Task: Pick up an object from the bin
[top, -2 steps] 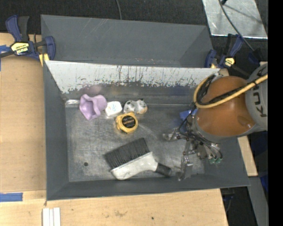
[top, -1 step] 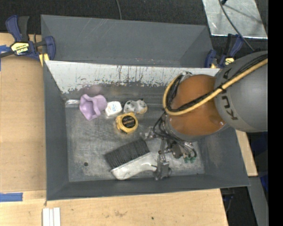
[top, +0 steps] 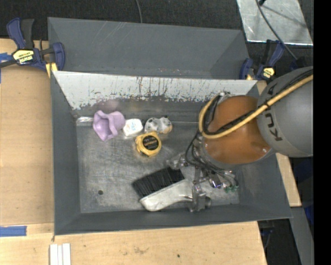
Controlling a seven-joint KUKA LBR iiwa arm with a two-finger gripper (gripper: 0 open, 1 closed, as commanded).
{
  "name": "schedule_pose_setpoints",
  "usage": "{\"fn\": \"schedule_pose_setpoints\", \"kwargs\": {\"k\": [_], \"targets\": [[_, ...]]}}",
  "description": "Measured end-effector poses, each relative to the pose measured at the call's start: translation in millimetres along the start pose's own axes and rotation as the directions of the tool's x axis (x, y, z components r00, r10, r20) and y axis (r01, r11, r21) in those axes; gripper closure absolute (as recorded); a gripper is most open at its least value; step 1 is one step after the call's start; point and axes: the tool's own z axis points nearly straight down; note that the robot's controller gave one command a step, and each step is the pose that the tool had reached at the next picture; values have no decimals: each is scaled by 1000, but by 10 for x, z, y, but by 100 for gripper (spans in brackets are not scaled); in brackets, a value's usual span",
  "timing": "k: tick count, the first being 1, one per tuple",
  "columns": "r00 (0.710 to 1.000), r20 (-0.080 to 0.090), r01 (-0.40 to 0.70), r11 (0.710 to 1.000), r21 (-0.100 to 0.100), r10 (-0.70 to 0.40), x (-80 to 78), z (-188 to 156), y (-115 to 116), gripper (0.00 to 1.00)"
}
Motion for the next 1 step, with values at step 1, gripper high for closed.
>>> {"fn": "schedule_pose_setpoints", "kwargs": {"k": [1], "targets": [[988,11,155,988,10,-155,-203,126,680,100]]}}
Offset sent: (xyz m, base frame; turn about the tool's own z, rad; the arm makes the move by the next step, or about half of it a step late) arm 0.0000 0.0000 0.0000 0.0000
